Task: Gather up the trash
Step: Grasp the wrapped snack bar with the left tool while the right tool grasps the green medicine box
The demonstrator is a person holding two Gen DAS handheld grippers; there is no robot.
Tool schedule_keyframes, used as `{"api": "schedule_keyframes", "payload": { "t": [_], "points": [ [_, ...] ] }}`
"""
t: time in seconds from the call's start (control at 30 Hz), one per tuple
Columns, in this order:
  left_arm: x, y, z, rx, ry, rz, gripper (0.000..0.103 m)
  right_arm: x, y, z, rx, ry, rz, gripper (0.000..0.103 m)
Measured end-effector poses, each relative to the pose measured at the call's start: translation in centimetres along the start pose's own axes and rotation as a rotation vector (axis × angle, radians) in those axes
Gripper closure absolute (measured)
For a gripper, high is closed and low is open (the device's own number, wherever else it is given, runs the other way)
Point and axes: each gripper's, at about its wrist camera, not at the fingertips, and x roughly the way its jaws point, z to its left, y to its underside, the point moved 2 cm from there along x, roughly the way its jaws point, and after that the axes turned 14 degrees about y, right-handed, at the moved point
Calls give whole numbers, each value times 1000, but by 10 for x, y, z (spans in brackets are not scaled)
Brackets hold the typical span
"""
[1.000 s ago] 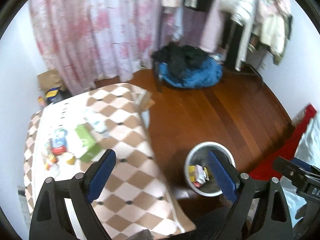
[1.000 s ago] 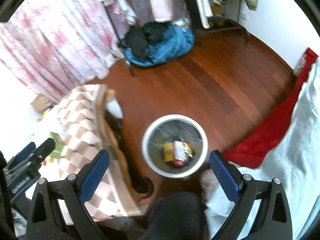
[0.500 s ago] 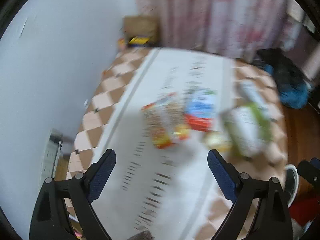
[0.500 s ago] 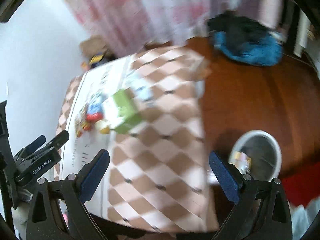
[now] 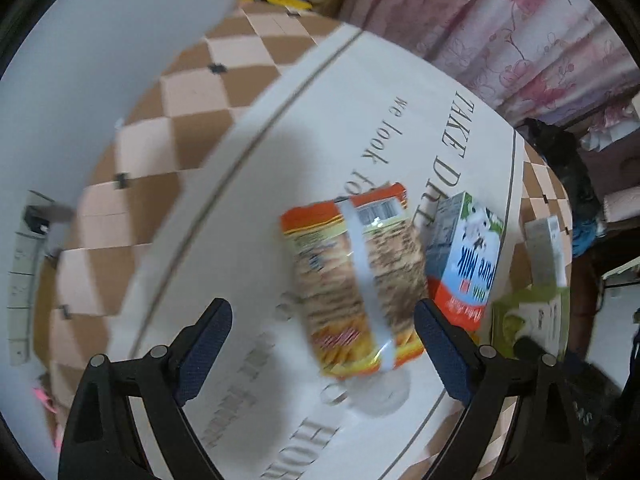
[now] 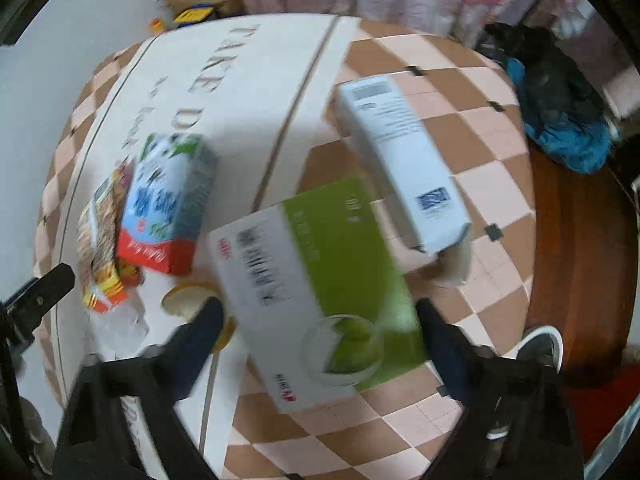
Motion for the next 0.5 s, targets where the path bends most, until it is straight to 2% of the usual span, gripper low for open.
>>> {"api": "schedule_keyframes", "payload": {
  "t": [0.07, 0.1, 0.13, 0.2, 0.23, 0.3, 0.33, 0.5],
  "points": [
    [14, -6, -4, 17, -11, 19, 12, 1, 0, -11, 59, -32, 21, 17],
    [17, -7, -7, 31, -19, 18, 18, 2, 0, -14, 70, -36, 27, 17],
    [19, -8, -8, 44, -23, 15, 40, 3, -1, -16, 70, -39, 28, 17],
    [19, -7, -14, 86, -55, 5, 56, 4, 0, -15, 66, -47, 31, 18],
    [17, -5, -16, 111, -44, -6, 70, 4, -1, -14, 59, -42, 30, 18],
    [11, -1, -18, 149, -78, -24, 75, 4, -1, -10, 41, -25, 23, 19],
    [8, 1, -19, 168, -86, -38, 83, 4, -2, -8, 36, -15, 16, 20],
    [-18, 14, -17, 240, -172, -110, 85, -3, 1, 0, 26, 19, -27, 21]
  ]
}}
